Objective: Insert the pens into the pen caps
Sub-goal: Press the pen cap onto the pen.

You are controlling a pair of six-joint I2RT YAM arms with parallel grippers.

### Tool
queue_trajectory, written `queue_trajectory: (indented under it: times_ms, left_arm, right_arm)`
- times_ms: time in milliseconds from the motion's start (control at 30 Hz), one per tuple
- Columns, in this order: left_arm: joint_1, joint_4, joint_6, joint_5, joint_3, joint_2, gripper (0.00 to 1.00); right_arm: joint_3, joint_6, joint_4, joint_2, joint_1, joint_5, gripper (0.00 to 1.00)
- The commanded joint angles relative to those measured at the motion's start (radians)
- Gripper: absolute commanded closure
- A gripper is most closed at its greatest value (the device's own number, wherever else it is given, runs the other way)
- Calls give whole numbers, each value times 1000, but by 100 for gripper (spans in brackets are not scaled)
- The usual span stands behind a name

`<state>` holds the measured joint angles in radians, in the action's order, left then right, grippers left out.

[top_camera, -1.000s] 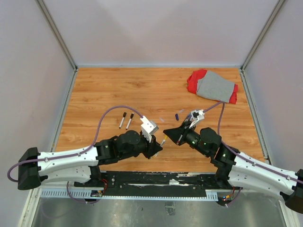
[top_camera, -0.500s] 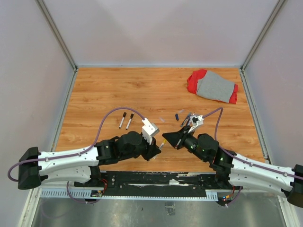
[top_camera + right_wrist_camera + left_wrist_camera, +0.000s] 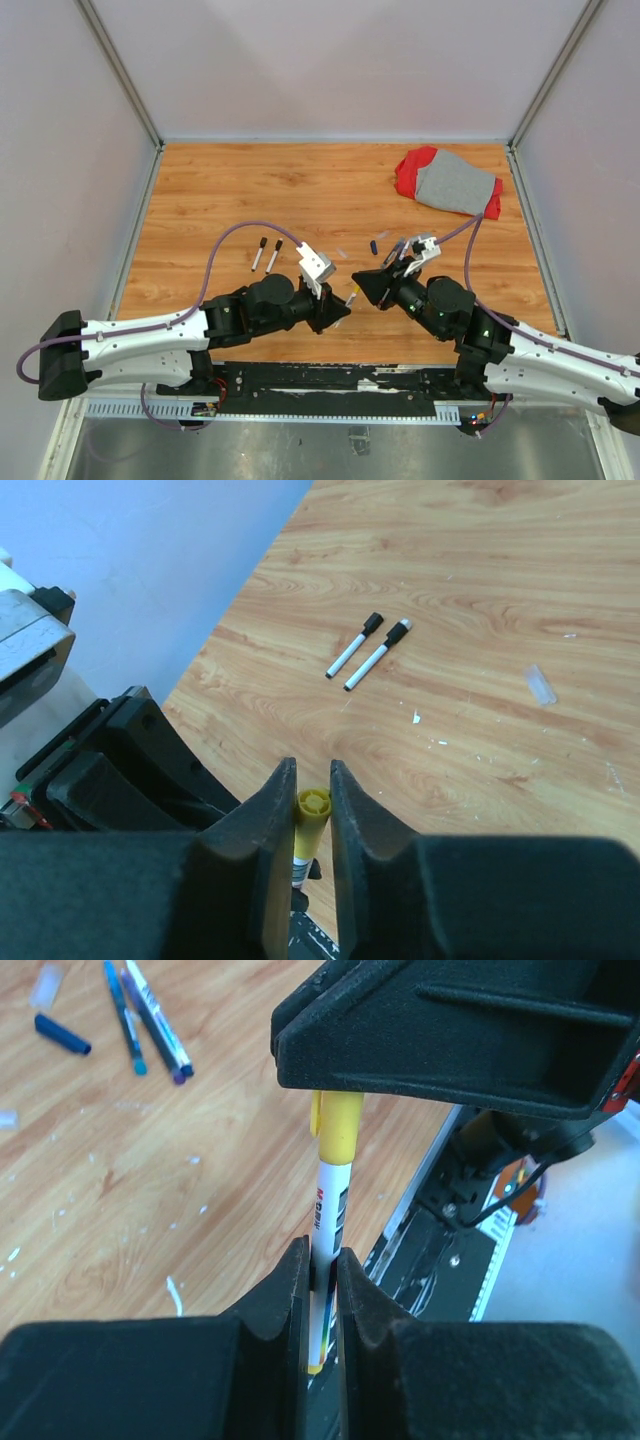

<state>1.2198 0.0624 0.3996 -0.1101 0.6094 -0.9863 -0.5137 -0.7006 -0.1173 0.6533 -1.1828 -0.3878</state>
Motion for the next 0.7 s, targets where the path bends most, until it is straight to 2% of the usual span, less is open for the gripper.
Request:
queue_trajectory:
  times_ms: [0,100,233,400,533,667]
  left_arm:
    - [-22,148,26,-12,-20,-5,99]
    - [-21,148,38,34,-49,-34,100]
    - [-23,140,82,6,-86,-39,99]
    - [-48,65,103,-39,-71,-44,99]
    - [-104,9,101,-44,-60,-33,100]
    - [-164,-72,78,-57,-25,-37,100]
  right_arm:
    - [-90,162,167,-13,-31,-84,78]
    - [-137,213,163,-24,-31,-107,65]
    - [-159,277,221,-48,-31,-160,51]
    - [-161,319,375,-98,-31,-235,42]
    - [-222,337,523,-77,-16,-297,35]
    - [-286,356,613,-14,46,-259,29]
